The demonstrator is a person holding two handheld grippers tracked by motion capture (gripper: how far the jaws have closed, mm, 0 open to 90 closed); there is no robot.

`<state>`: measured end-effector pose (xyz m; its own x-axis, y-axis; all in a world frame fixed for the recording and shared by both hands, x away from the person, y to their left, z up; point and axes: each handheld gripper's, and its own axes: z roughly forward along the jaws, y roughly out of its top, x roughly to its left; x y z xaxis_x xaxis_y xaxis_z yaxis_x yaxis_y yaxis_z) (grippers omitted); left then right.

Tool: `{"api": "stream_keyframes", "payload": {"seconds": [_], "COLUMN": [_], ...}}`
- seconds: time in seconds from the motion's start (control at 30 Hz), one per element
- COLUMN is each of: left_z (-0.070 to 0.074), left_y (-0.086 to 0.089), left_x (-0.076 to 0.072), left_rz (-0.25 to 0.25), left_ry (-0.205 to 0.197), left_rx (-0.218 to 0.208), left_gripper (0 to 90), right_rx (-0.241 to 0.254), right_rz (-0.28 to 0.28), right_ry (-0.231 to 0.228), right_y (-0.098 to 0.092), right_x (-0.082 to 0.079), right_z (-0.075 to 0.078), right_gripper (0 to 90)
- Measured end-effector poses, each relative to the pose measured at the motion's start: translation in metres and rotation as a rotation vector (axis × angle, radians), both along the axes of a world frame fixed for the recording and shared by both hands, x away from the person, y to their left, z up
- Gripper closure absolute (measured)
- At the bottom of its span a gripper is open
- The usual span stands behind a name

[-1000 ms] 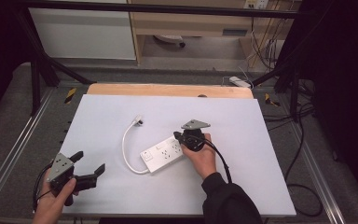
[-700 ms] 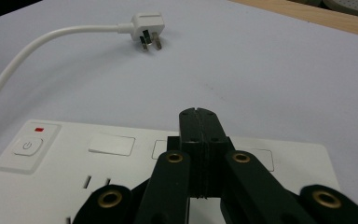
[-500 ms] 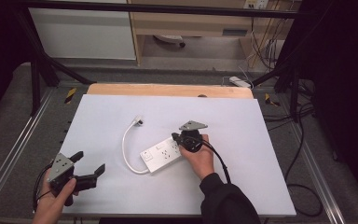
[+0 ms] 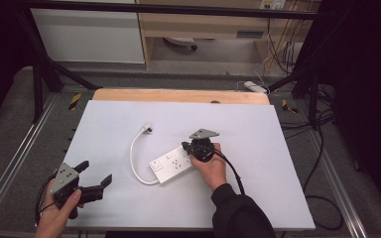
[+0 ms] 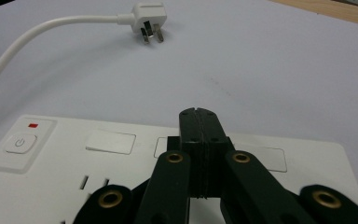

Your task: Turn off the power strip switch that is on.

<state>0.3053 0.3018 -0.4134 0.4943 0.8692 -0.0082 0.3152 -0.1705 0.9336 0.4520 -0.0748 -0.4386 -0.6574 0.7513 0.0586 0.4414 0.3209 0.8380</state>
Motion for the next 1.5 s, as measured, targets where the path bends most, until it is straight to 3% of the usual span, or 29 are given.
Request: {"api": "stream_keyframes", "payload": {"seconds": [0.5, 1.03, 1.5], "left_z": [0.0000, -0.0007, -0.0007], "left_y": [-0.0001, -0.0024, -0.0013], "left_x": [0.0000, 0.0000, 0.0000], "left_rz": [-0.002, -0.013, -0.006], "left_ry": [0.002, 0.010, 0.007], "left_rx": [-0.002, 0.012, 0.007], "left_gripper": [5.1, 5.1, 5.1], "right_rx": [0.006, -0.017, -0.004], "right_rz": [-0.019, -0.014, -0.017], "right_ry": [0.011, -0.023, -0.014], "right_y": [0.0001, 0.0023, 0.0009], "right_x": [0.0039, 0.0027, 0.0038], "right_z": [-0.0045, -0.0059, -0.0090], "right_gripper": [90.0, 90.0, 90.0]}}
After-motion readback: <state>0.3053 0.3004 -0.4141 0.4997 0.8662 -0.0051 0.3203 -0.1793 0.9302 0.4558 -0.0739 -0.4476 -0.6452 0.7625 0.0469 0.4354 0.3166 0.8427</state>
